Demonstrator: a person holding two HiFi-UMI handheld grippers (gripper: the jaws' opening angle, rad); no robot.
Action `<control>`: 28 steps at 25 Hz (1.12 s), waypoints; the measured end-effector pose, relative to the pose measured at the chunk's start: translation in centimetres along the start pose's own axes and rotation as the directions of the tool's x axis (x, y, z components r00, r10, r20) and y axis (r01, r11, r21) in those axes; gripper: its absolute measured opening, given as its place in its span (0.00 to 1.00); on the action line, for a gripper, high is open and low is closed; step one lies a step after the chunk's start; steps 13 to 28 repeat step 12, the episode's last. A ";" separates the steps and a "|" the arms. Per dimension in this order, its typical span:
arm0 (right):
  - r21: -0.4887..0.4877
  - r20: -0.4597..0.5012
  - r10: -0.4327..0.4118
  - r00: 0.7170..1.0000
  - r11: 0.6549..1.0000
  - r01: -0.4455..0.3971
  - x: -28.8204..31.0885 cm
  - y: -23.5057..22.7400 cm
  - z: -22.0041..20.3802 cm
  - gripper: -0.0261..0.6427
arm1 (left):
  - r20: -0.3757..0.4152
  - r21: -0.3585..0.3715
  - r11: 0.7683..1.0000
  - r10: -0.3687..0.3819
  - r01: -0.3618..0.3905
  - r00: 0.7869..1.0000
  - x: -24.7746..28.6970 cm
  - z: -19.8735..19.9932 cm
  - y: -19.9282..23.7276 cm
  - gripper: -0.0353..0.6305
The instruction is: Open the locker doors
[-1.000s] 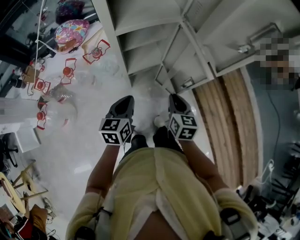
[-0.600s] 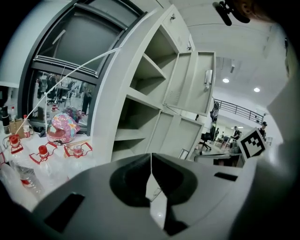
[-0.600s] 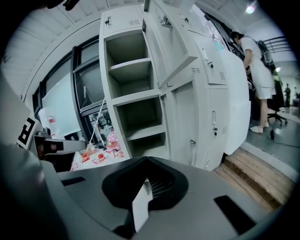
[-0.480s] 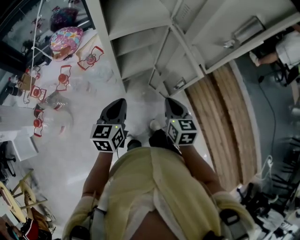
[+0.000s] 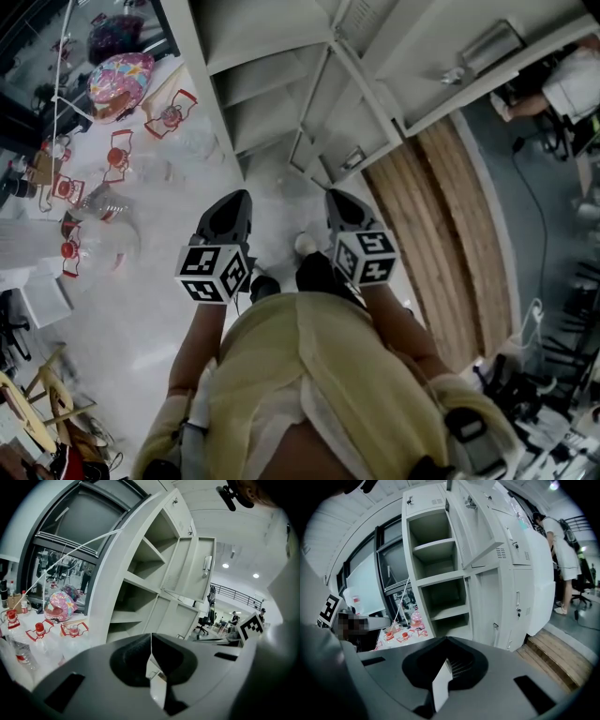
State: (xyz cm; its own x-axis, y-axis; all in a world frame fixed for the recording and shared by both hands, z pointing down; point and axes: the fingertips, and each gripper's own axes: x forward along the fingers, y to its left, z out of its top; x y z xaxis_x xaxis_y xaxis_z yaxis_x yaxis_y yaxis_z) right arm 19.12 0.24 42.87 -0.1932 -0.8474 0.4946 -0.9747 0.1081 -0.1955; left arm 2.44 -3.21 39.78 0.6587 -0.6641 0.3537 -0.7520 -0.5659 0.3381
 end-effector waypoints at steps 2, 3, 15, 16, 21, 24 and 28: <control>0.005 0.004 0.002 1.000 1.000 -0.002 0.0 -0.1 0.1 0.04 | 0.005 0.010 1.000 -0.007 0.007 1.000 0.1 0.5 -0.4 0.06; 0.007 0.007 0.001 1.000 1.000 -0.001 0.0 -0.2 0.2 0.04 | 0.006 0.016 1.000 -0.011 0.011 1.000 0.1 0.6 -0.6 0.06; 0.001 0.038 0.002 0.999 1.000 -0.002 -0.7 -0.7 0.8 0.04 | -0.015 -0.025 0.999 -0.022 0.022 1.000 -0.3 -0.3 -1.5 0.06; 0.001 0.038 0.002 0.999 1.000 -0.002 -0.7 -0.7 0.8 0.04 | -0.015 -0.025 0.999 -0.022 0.022 1.000 -0.3 -0.3 -1.5 0.06; 0.001 0.038 0.002 0.999 1.000 -0.002 -0.7 -0.7 0.8 0.04 | -0.015 -0.025 0.999 -0.022 0.022 1.000 -0.3 -0.3 -1.5 0.06; 0.001 0.038 0.002 0.999 1.000 -0.002 -0.7 -0.7 0.8 0.04 | -0.015 -0.025 0.999 -0.022 0.022 1.000 -0.3 -0.3 -1.5 0.06; 0.001 0.038 0.002 0.999 1.000 -0.002 -0.7 -0.7 0.8 0.04 | -0.015 -0.025 0.999 -0.022 0.022 1.000 -0.3 -0.3 -1.5 0.06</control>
